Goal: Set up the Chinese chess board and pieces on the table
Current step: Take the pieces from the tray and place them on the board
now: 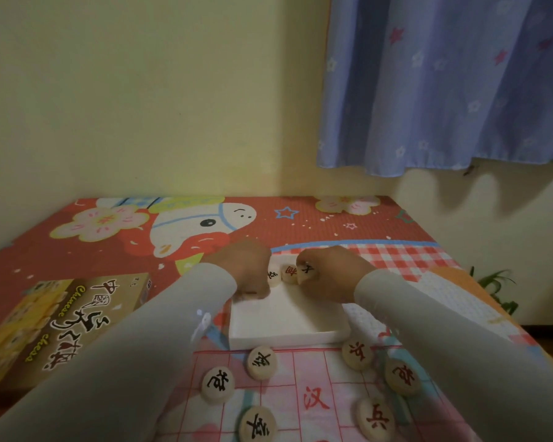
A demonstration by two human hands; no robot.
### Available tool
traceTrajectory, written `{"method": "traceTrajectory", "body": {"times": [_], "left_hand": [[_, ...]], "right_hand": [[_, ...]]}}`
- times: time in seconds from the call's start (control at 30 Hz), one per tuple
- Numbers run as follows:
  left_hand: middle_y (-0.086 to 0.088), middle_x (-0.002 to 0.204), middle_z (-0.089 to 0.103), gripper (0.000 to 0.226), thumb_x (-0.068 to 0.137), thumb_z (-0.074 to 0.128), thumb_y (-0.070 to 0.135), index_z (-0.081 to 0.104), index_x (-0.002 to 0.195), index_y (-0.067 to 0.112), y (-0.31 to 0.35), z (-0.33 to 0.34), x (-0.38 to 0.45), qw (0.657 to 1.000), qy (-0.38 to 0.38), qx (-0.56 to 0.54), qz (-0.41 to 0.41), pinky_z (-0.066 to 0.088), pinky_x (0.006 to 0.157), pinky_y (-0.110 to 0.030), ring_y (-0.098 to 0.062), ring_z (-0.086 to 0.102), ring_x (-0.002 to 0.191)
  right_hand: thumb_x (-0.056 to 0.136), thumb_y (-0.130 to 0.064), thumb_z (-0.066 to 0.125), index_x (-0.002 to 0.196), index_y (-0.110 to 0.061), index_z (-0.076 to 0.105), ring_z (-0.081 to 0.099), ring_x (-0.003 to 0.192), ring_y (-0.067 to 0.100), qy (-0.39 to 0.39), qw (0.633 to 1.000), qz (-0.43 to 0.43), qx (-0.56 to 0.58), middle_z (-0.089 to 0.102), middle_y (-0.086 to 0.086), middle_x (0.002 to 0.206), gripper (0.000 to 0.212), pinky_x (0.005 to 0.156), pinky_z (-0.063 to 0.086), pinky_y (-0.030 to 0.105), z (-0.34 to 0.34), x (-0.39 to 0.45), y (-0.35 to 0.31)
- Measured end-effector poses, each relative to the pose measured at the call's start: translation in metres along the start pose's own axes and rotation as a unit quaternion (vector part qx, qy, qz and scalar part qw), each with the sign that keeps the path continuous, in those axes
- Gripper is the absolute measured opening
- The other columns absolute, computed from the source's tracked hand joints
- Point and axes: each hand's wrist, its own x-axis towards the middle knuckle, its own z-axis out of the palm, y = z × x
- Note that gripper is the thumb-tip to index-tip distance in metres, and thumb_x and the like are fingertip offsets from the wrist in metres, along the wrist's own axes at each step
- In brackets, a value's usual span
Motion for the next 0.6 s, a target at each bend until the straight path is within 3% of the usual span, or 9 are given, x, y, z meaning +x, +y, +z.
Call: {"method": "traceTrajectory", "body": {"times": [0.1, 0.17, 0.33, 0.47, 0.6], "left_hand": [[-0.005, 0.114, 0.060, 0.040, 0.080, 0.065, 0.020, 0.055, 0.118, 0.015, 0.005, 0.003, -0.008, 0.999, 0.021, 0.042, 0.026, 0.043, 0.069, -0.028, -0.024, 0.059, 0.101], [-0.006, 0.120, 0.057, 0.035, 0.086, 0.059, 0.018, 0.053, 0.121, 0.016, 0.008, 0.006, -0.010, 0.996, 0.033, 0.073, 0.042, 0.037, 0.070, -0.028, -0.025, 0.056, 0.109], [-0.006, 0.114, 0.059, 0.030, 0.085, 0.059, 0.017, 0.055, 0.115, 0.016, 0.008, 0.000, -0.012, 0.996, 0.041, 0.056, 0.048, 0.038, 0.068, -0.028, -0.025, 0.057, 0.102], [-0.007, 0.098, 0.057, 0.025, 0.087, 0.060, 0.019, 0.054, 0.109, 0.010, 0.008, -0.014, -0.004, 0.991, 0.122, -0.045, 0.032, 0.034, 0.062, -0.027, -0.024, 0.053, 0.085], [-0.010, 0.114, 0.064, 0.023, 0.092, 0.051, 0.018, 0.058, 0.114, 0.014, 0.018, 0.010, 0.004, 0.987, 0.126, -0.075, 0.063, 0.036, 0.071, -0.027, -0.029, 0.060, 0.102]], "right_hand": [[0.087, -0.029, 0.050, 0.118, -0.030, 0.058, 0.053, 0.085, 0.017, 0.012, 0.998, -0.028, -0.046, 0.064, -0.002, 0.107, 0.032, 0.077, 0.052, 0.032, 0.006, -0.003, 0.000], [0.087, -0.026, 0.050, 0.114, -0.029, 0.060, 0.053, 0.083, 0.018, 0.015, 0.998, -0.030, -0.055, 0.065, -0.002, 0.103, 0.030, 0.071, 0.051, 0.029, 0.008, -0.002, 0.000], [0.086, -0.029, 0.051, 0.104, -0.023, 0.062, 0.059, 0.087, 0.023, 0.059, 0.998, -0.017, 0.005, 0.065, -0.001, 0.096, 0.022, 0.075, 0.053, 0.033, 0.005, -0.001, -0.001], [0.086, -0.025, 0.062, 0.108, -0.013, 0.059, 0.058, 0.092, 0.029, 0.151, 0.984, -0.033, 0.086, 0.067, 0.006, 0.099, 0.025, 0.079, 0.050, 0.040, 0.001, 0.009, -0.005], [0.088, -0.024, 0.055, 0.103, -0.020, 0.054, 0.060, 0.090, 0.032, 0.108, 0.990, -0.040, 0.077, 0.066, 0.010, 0.099, 0.015, 0.078, 0.051, 0.038, 0.021, 0.021, -0.010]]}}
